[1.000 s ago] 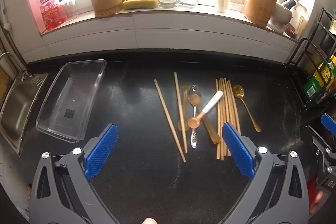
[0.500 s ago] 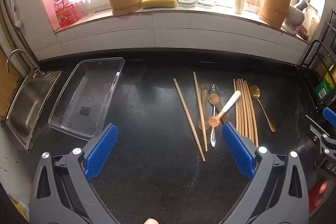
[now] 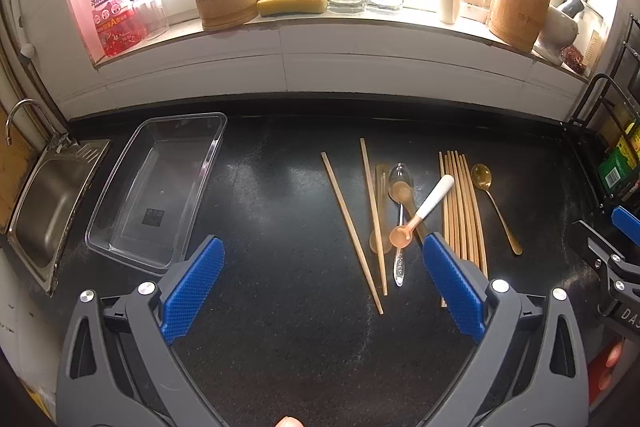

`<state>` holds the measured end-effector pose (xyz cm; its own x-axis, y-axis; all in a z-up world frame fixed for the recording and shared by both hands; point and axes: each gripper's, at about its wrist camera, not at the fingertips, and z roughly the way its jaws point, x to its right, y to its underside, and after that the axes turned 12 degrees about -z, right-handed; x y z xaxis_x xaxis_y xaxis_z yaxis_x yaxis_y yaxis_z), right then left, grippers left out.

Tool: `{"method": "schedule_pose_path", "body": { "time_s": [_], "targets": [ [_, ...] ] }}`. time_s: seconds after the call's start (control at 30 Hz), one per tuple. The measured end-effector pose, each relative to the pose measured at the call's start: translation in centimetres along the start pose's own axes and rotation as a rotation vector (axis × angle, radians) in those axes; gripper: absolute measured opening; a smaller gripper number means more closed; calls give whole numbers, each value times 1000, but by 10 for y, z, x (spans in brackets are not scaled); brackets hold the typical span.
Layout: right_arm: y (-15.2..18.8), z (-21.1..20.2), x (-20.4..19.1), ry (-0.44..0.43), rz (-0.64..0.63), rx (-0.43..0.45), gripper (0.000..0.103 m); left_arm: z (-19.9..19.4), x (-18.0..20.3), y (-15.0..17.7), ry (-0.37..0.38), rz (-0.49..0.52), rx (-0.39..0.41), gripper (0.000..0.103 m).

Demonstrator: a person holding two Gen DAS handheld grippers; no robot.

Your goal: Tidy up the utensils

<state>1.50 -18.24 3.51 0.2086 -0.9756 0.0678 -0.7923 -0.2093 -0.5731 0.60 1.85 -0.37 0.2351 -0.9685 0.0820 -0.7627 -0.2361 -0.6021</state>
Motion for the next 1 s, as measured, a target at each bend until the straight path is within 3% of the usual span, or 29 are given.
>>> {"method": "schedule_pose_path", "body": {
  "time_s": [1.0],
  "targets": [
    [-1, -3, 8, 7, 10, 5, 97, 4, 6, -2, 14, 14, 1, 97]
  ]
}}
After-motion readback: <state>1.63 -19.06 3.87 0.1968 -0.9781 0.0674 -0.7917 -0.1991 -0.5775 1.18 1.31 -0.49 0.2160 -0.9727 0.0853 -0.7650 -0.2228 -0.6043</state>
